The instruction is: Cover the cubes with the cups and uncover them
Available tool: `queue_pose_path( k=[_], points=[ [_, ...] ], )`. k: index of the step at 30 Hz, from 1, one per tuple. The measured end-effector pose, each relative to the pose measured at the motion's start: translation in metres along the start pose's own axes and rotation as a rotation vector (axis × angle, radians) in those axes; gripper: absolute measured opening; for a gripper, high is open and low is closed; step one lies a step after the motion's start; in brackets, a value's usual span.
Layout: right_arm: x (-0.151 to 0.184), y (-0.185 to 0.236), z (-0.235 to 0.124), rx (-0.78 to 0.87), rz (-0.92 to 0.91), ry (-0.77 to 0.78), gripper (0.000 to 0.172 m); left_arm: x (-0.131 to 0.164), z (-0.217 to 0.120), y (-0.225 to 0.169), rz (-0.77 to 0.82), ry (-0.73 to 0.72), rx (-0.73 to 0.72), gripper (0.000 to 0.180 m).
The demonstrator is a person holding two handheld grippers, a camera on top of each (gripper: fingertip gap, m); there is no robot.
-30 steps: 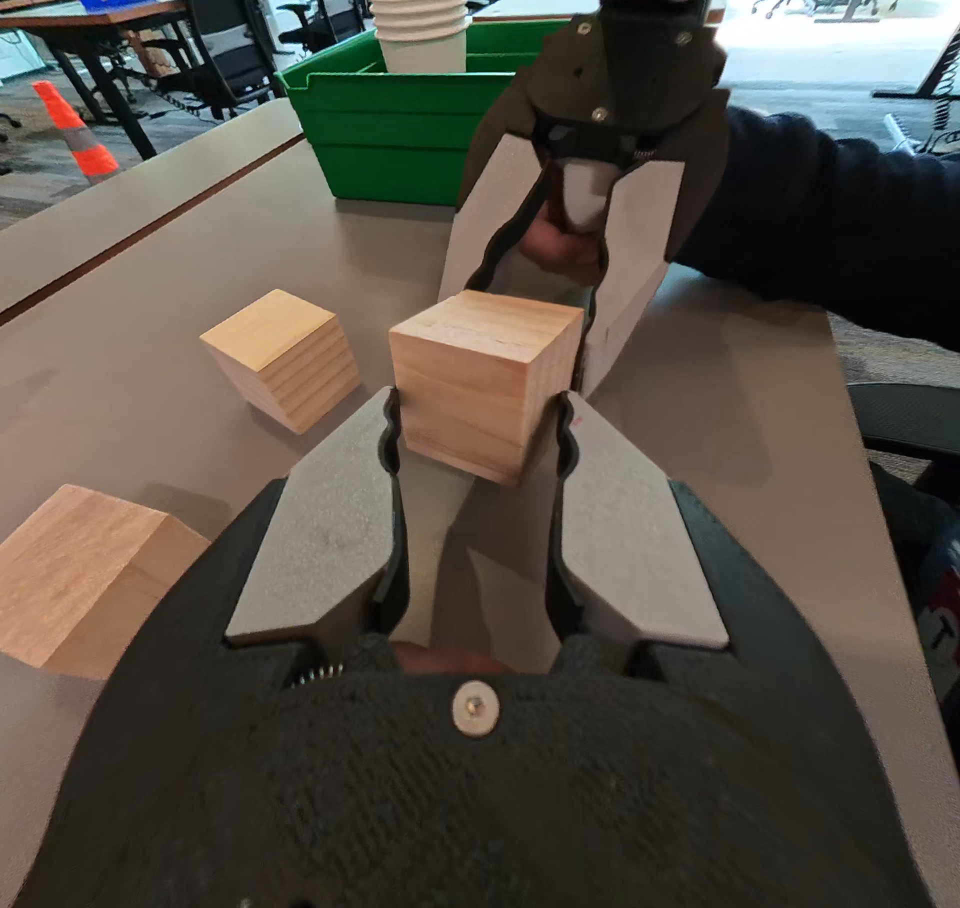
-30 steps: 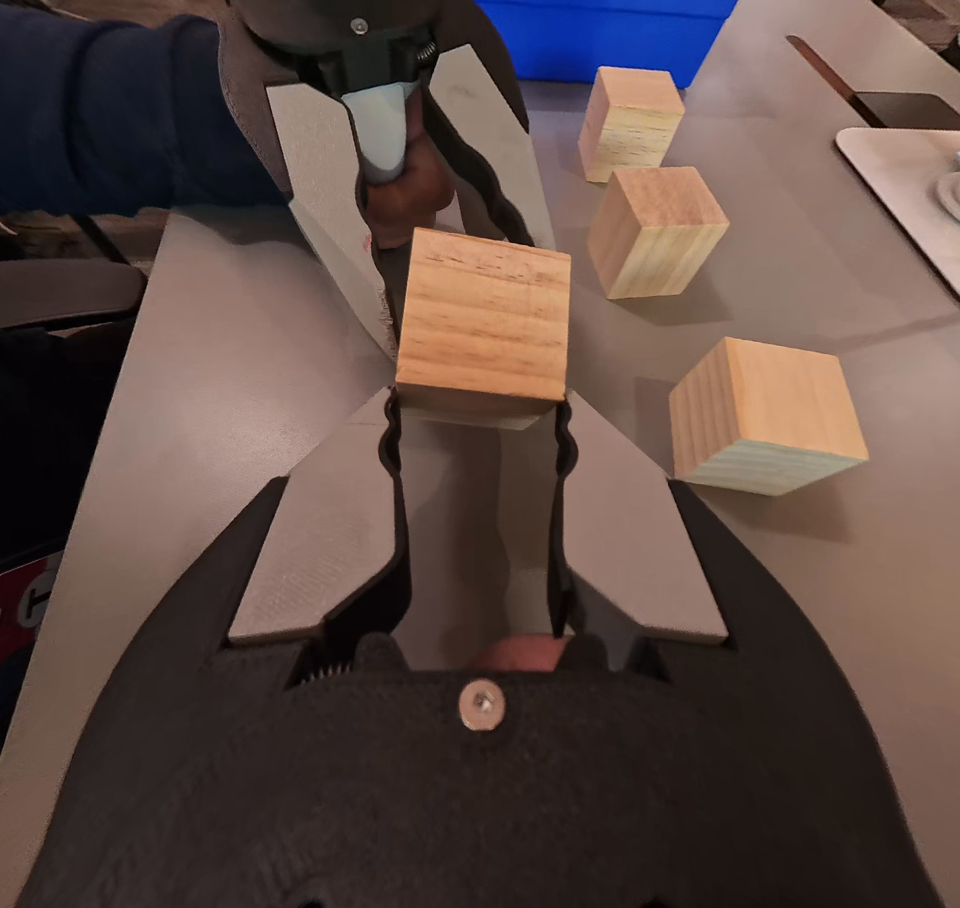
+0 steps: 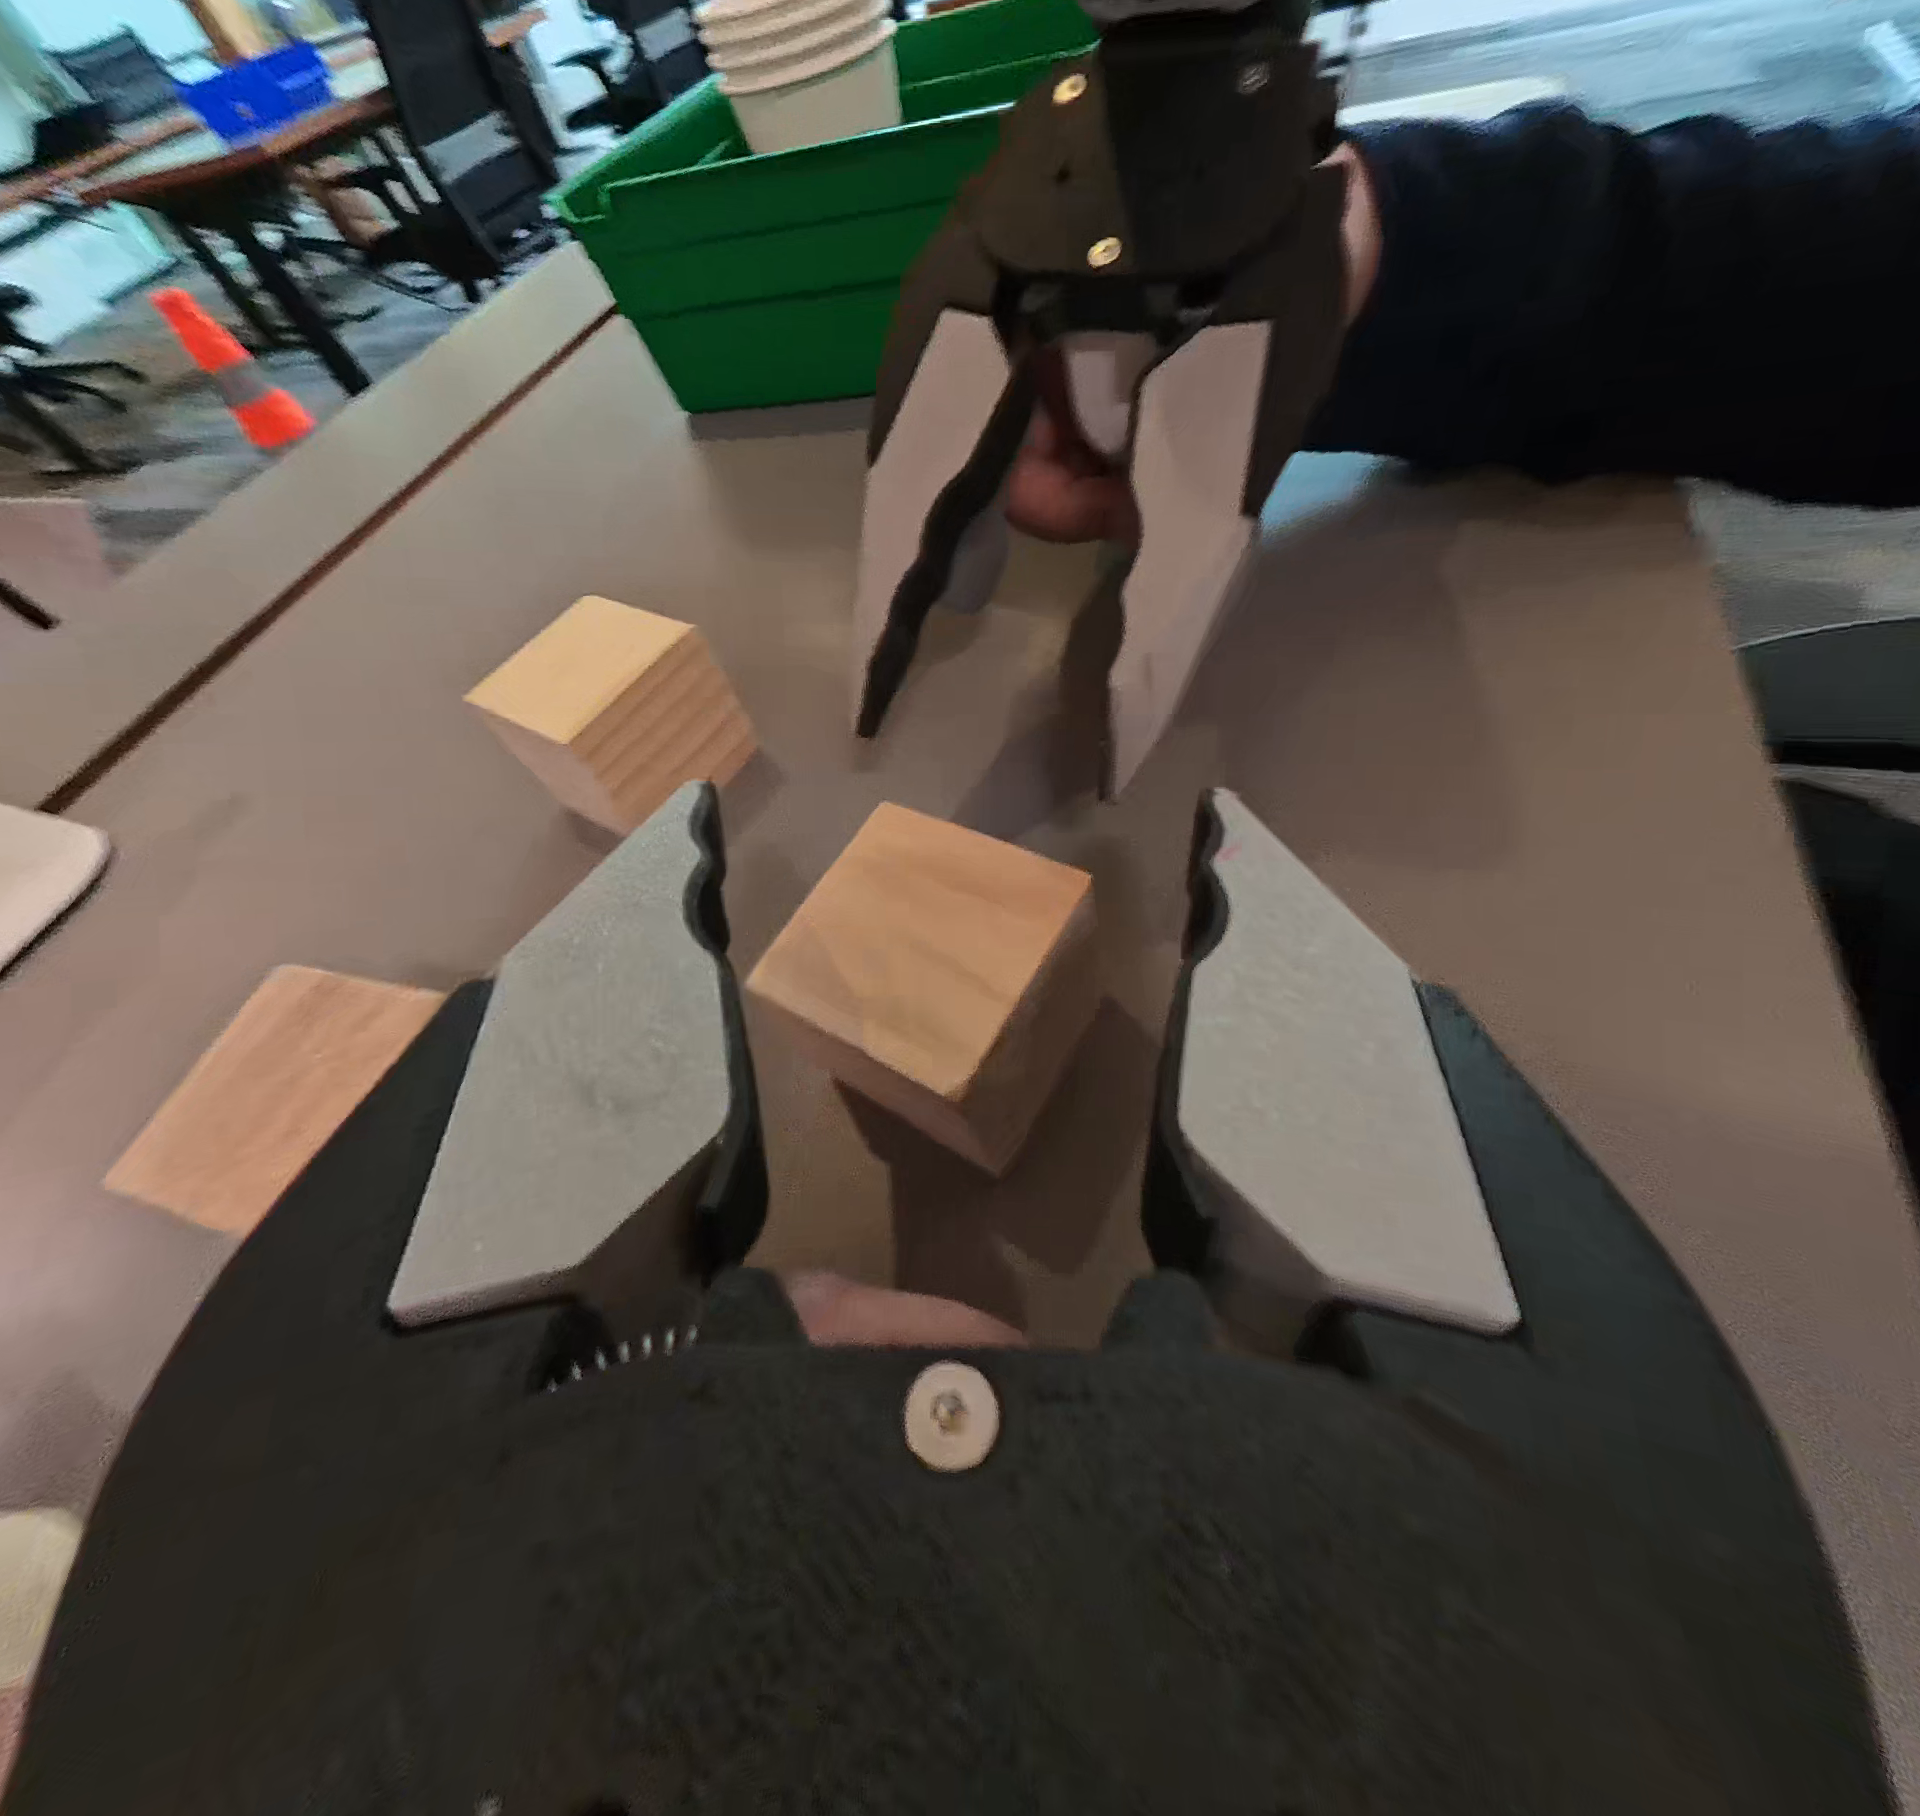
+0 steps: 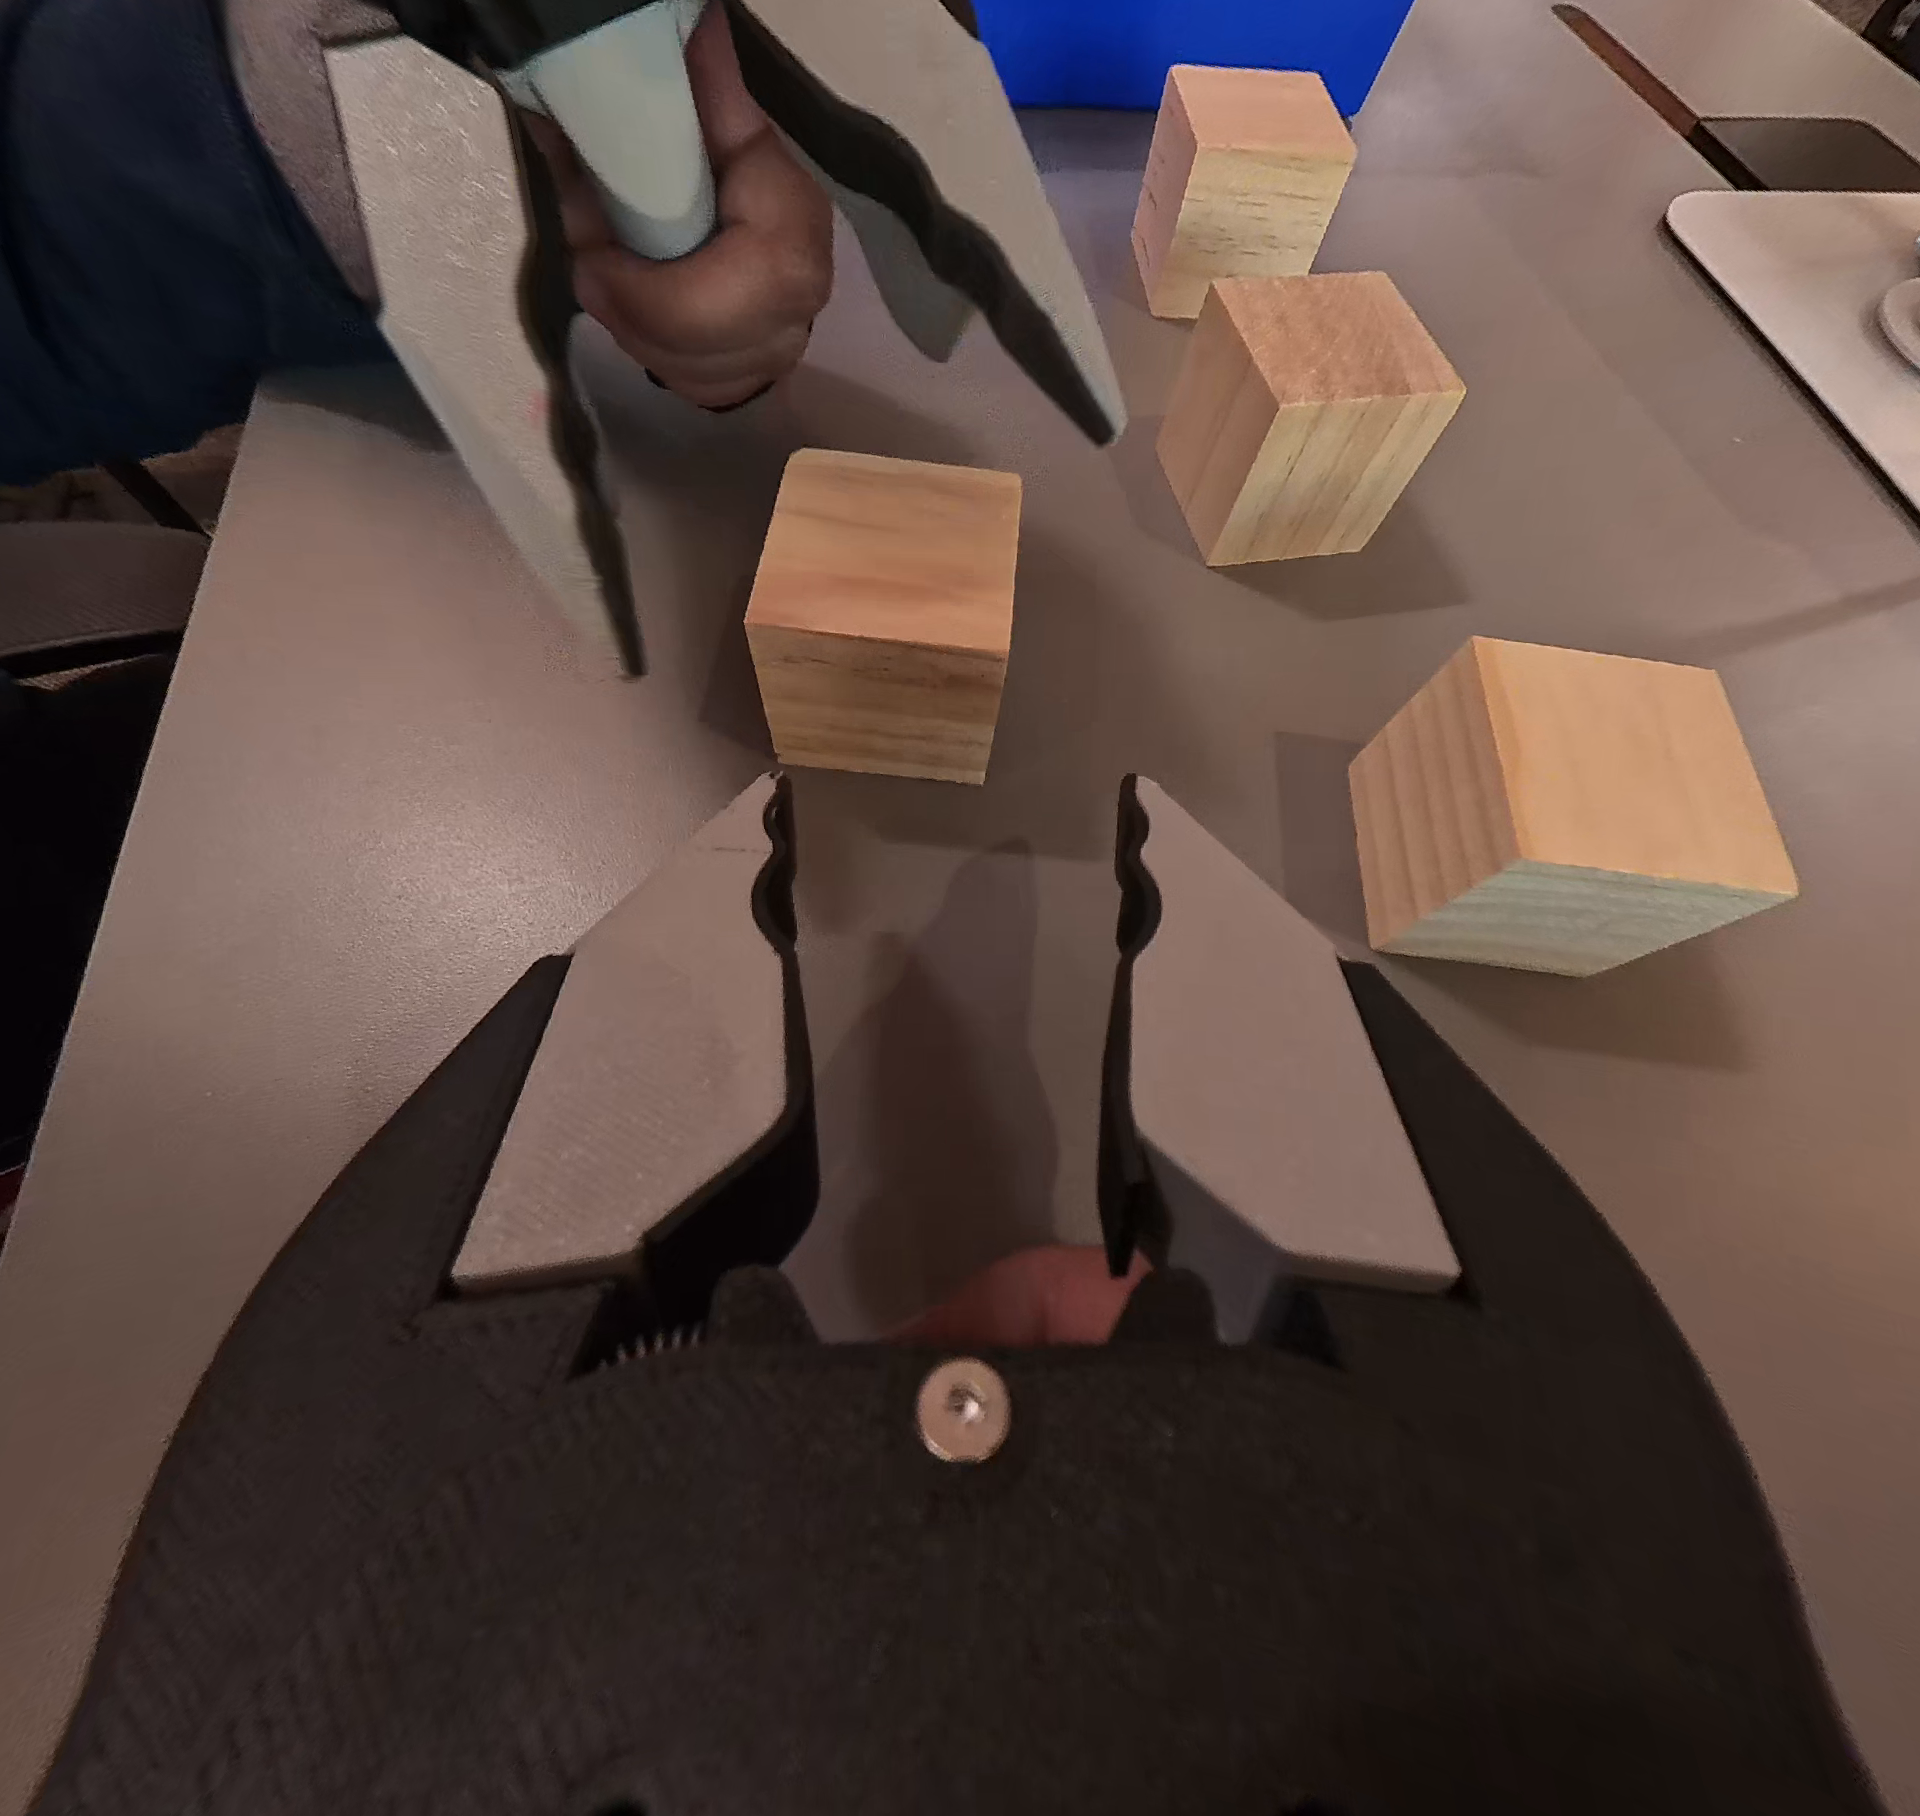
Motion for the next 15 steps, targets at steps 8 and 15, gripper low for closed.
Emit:
queue_pose_path(
  k=[8,15],
  points=[
    [-0.003,0.005,-0.001,0.001,-0.049,-0.027,0.056,0.019,-0.003,0.016,-0.192,0.123,0.116,0.079],
    [-0.008,0.006,-0.003,-0.042,-0.004,-0.085,0.056,0.026,0.007,0.01,-0.287,0.26,0.23,0.067]
  ],
)
Point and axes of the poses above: each gripper's, where its closed fingertips meet, z out along the fingers, x out of its underside, y = z × x across the jaws, the point moved 10 cm from there along -z, back along the fingers, and after that the axes turned 2 degrees about z, right-handed, at the moved point
